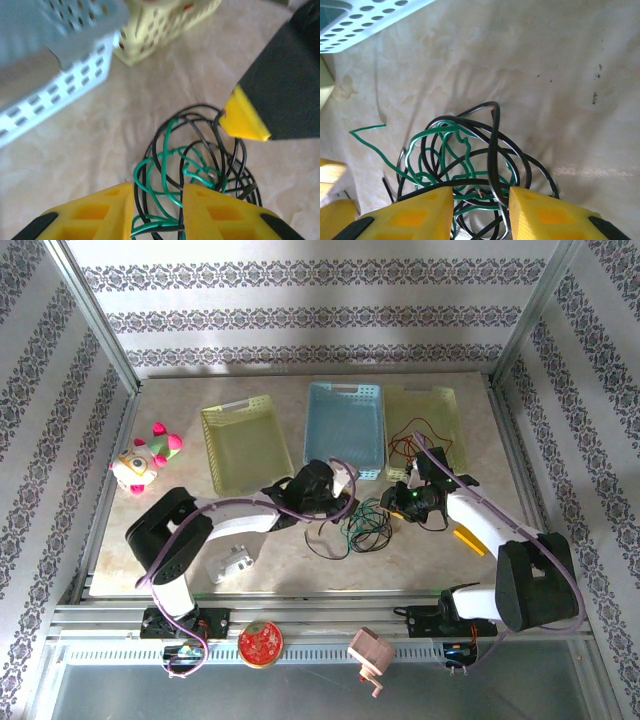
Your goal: Untangle the cables
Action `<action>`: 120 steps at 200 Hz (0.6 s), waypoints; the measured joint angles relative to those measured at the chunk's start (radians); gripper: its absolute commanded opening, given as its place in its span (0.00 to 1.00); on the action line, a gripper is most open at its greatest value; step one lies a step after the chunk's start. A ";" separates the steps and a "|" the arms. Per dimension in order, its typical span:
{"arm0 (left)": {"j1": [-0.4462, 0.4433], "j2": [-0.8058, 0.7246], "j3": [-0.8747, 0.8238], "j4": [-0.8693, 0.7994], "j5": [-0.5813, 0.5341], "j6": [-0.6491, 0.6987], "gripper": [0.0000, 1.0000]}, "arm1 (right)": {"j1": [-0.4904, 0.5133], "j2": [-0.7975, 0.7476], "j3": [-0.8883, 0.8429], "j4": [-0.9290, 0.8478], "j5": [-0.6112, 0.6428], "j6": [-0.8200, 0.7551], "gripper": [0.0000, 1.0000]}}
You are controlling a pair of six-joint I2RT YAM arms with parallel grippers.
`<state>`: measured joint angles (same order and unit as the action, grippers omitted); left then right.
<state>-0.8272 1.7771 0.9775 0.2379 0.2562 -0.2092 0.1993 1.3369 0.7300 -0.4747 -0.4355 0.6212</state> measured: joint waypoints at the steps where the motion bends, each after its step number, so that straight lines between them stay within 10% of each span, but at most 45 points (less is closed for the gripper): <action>1: -0.001 0.004 0.000 0.000 0.001 0.000 0.31 | 0.000 0.002 0.000 0.000 0.000 0.000 0.34; 120: -0.010 0.098 0.022 0.036 0.006 -0.027 0.30 | 0.002 0.033 0.000 0.027 0.031 -0.007 0.00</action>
<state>-0.8371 1.8748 0.9997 0.2737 0.2619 -0.2367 0.2012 1.3701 0.7300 -0.4477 -0.4046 0.6144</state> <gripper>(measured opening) 0.298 0.062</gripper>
